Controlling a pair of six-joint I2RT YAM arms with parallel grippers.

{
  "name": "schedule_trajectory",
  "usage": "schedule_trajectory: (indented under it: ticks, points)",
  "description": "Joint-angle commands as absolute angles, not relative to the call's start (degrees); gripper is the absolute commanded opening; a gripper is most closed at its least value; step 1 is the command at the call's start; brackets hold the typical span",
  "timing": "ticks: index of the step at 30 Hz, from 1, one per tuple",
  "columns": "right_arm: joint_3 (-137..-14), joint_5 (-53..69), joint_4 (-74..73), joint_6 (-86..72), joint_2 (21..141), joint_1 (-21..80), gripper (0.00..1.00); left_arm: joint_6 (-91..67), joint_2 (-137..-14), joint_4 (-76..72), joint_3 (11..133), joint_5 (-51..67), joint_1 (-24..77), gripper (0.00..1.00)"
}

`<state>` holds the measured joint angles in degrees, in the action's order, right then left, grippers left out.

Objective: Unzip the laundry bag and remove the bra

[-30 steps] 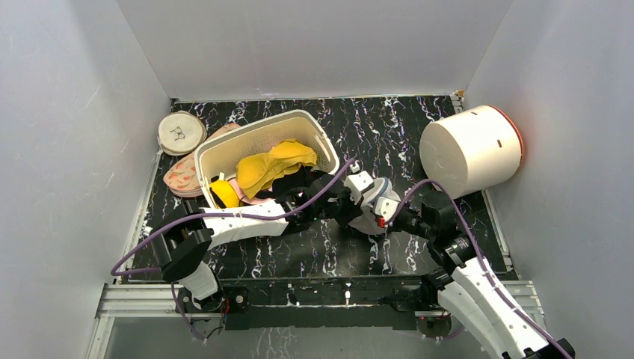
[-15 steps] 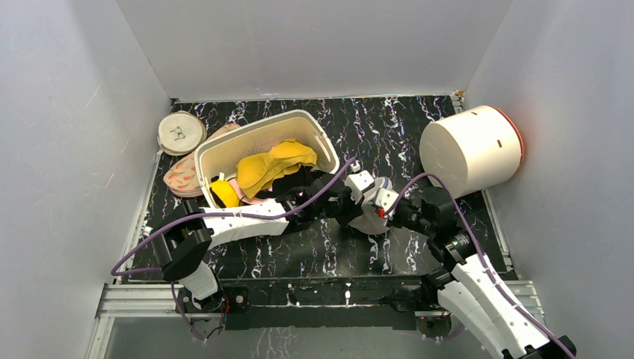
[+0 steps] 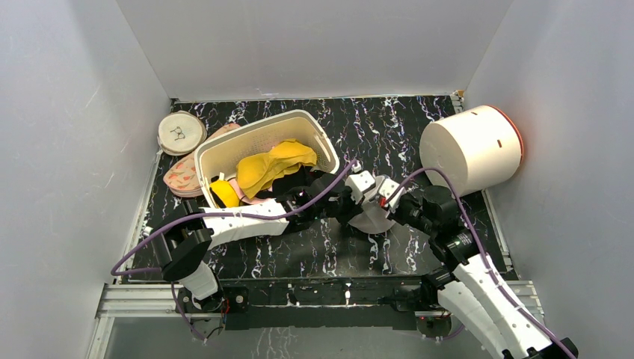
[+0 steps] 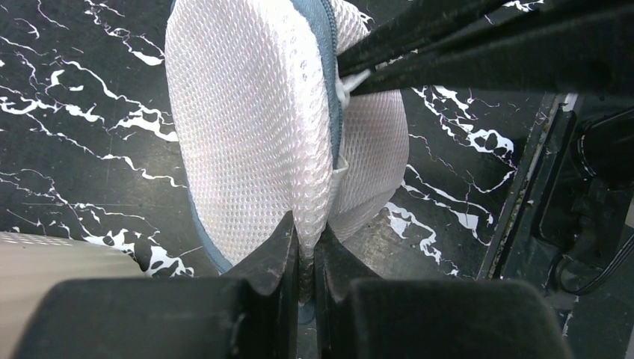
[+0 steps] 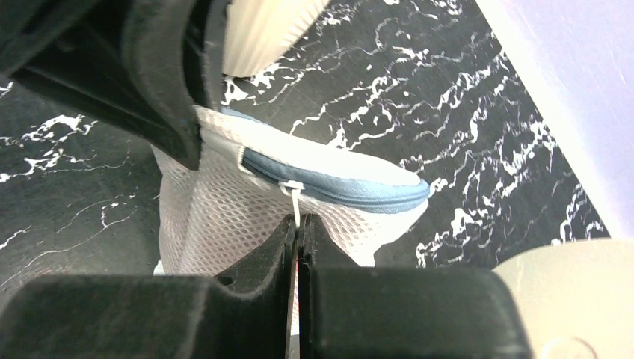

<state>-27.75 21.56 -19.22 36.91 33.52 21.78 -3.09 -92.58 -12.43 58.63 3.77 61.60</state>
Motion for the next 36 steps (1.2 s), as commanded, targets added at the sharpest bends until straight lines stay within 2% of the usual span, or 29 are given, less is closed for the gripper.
schedule_trajectory:
  ticks: [1,9,18,26,28,33,36]
  points:
    - [-31.5,11.0,-16.2,32.1,33.4,21.7,0.00,-0.4,-91.4,-13.0,58.7,3.0,61.7,0.00]
    - [-35.1,3.4,-18.4,26.6,39.0,21.7,0.00,4.8,-90.3,-13.9,57.1,0.9,63.3,0.00]
    - [-34.3,0.1,-18.2,25.4,39.4,21.2,0.00,6.7,-90.0,-14.6,56.2,-1.3,63.8,0.00]
    - [-33.5,9.8,-17.8,29.2,39.5,21.0,0.00,5.4,-91.1,-13.1,57.6,-3.3,63.8,0.00]
    - [-33.2,11.7,-17.5,29.6,39.3,21.0,0.00,4.8,-90.9,-13.5,57.4,-3.2,63.8,0.06]
    - [-32.3,14.6,-16.0,29.6,38.1,21.0,0.00,0.9,-88.9,-13.3,57.6,-3.5,63.8,0.38]
    - [-31.3,16.1,-15.5,29.6,36.8,21.1,0.00,-1.5,-87.0,-13.7,57.6,-2.0,63.7,0.47]
